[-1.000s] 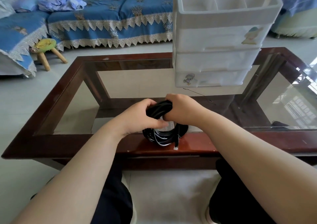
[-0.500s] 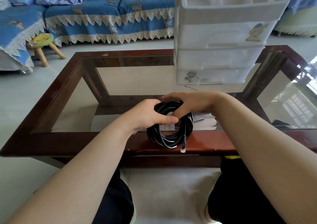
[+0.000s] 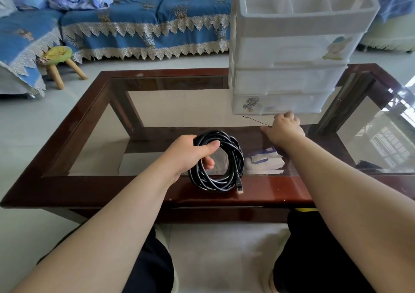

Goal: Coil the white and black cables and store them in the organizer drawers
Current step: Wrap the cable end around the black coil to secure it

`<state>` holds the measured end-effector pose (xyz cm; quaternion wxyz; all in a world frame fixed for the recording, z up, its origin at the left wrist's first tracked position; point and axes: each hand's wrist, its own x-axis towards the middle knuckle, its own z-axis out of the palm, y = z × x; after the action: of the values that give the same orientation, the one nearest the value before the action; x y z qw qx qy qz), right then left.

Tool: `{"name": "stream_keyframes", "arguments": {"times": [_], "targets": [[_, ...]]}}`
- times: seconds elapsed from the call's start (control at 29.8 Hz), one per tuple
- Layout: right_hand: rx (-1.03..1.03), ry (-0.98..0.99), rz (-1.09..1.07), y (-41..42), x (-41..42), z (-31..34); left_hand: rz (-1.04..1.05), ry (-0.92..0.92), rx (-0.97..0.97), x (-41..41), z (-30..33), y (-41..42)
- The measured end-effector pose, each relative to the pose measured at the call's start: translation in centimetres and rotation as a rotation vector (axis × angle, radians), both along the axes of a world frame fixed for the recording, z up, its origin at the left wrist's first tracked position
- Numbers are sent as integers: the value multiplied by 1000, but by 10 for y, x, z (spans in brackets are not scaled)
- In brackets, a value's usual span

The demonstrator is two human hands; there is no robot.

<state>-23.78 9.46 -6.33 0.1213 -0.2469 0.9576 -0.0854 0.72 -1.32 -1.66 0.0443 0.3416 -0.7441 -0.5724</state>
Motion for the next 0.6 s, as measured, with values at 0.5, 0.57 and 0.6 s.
{"name": "stream_keyframes", "arguments": {"times": [0.5,0.57,0.6], "targets": [[-638,-215,260,-5,93,66,252,47,181,-6,-10,-8],[-577,-239,317,-3,115,68,274,64,150,-8,-15,-9],[-534,-232,336,-3,123,66,277,68,137,-9,-16,-7]]}}
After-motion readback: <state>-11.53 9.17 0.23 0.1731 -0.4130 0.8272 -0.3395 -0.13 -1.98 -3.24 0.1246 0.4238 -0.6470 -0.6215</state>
